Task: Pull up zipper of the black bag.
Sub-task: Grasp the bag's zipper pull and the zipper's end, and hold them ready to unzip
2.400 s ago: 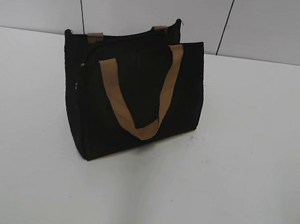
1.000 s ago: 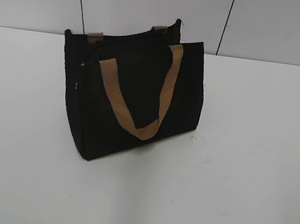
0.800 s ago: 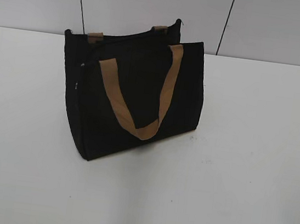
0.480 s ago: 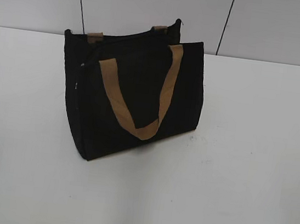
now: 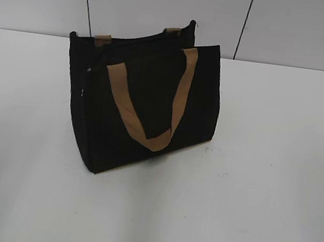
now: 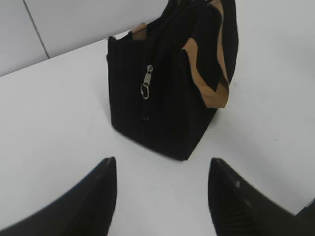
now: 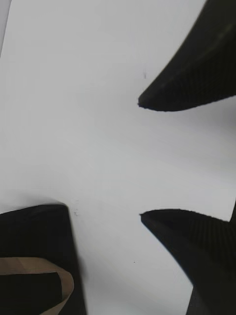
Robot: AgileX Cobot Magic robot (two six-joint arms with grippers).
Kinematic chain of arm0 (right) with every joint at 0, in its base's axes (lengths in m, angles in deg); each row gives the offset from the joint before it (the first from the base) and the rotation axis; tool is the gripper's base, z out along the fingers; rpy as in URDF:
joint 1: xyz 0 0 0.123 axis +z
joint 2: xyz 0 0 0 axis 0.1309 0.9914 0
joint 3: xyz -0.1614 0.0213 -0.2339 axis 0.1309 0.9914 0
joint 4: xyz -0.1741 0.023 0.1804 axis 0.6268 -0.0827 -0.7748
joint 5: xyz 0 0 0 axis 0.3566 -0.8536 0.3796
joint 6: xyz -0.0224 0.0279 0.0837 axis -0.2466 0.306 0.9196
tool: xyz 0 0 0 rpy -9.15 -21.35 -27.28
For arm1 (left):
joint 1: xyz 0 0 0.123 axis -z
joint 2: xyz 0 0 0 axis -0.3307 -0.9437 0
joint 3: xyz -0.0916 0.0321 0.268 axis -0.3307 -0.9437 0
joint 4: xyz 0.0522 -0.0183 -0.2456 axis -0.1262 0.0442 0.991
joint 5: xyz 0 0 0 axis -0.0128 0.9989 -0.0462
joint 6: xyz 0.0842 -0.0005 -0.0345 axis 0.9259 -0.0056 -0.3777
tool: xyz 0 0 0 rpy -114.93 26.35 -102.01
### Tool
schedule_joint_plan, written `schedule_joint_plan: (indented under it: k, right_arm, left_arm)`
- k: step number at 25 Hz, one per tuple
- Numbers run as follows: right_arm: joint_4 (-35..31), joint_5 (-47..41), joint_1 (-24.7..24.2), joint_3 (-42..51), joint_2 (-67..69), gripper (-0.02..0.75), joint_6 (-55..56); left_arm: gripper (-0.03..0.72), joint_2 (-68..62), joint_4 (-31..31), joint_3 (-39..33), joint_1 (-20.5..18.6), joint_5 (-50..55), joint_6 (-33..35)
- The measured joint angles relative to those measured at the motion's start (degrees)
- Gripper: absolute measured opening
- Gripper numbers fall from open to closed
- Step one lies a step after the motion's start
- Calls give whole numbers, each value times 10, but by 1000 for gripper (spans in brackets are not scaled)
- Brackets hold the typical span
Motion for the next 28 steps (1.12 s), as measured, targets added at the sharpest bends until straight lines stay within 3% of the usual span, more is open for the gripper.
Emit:
schedule_joint_plan:
  k: [5,12,20,28]
  right_arm:
    - [-51,1,9,-58,89,487,-62]
    - [-65,1,65,-135,196,487,-113]
    - [-65,2,142,-229,327,487,-131]
    - [-64,2,203,-318,417,487,-134]
  left_arm:
    - [444,-67,89,0,0,-22,131]
    - [447,-148,137,0,0,-66,259]
    - [456,-255,200,0,0,-126,334]
    - [445,-316,272,-33,0,-185,356]
